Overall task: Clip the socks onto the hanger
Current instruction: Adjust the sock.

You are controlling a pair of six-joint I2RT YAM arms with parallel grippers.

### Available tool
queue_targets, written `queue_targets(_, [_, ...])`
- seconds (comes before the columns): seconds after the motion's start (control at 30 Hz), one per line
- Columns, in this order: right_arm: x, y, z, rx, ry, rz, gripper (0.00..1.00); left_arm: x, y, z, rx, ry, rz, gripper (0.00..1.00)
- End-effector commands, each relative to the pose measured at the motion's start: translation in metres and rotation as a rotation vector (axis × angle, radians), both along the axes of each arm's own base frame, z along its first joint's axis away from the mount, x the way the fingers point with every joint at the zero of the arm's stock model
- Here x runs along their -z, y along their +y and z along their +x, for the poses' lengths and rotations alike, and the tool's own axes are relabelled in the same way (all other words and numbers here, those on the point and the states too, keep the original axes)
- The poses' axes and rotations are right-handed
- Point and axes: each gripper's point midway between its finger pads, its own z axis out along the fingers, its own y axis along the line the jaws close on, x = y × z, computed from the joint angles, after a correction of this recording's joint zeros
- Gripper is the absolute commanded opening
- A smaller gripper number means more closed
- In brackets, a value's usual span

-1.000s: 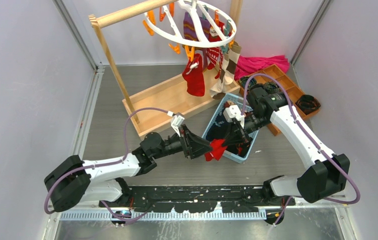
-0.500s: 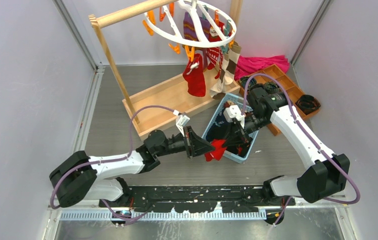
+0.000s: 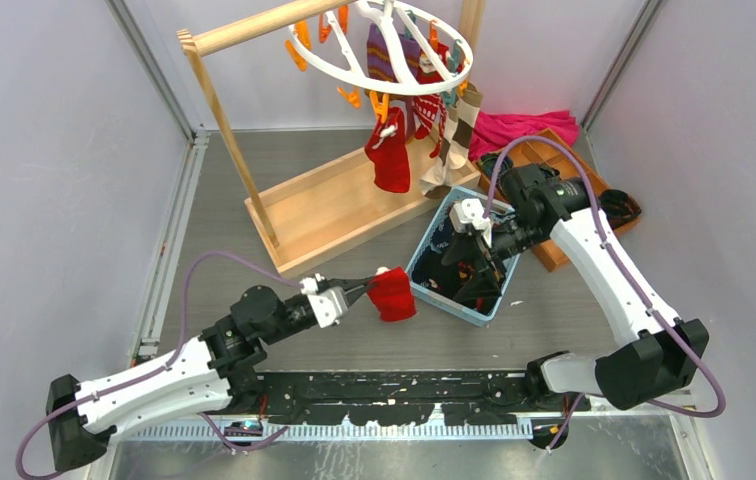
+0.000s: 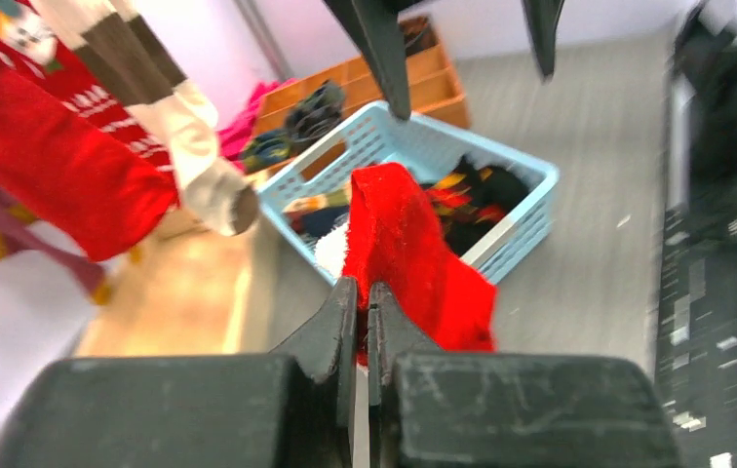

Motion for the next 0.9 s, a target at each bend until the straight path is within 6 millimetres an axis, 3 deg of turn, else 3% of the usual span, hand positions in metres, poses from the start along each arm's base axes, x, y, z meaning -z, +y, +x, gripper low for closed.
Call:
queue_targets(0.0, [-0.026, 0.000, 0.005, 0.044, -0.025, -0.008, 0.84, 0.005, 0.017, 0.026, -0.156, -0.291, 0.222, 0.00])
queue_targets(0.27, [-0.049, 0.017, 0.016, 0.109, -0.062, -0.113, 0.84, -0.038, 0.019, 0.037, -0.240, -0.423, 0.187, 0.00])
queue_targets(0.57, [-0.053, 0.051, 0.023, 0.127, -0.146, -0.168, 0.82, -0.053, 0.013, 0.026, -0.193, -0.371, 0.059, 0.00])
queue_targets(0.87, [-0.068, 0.070, 0.022, 0.144, -0.047, -0.088, 0.78, -0.059, 0.007, 0.014, -0.134, -0.327, -0.036, 0.00])
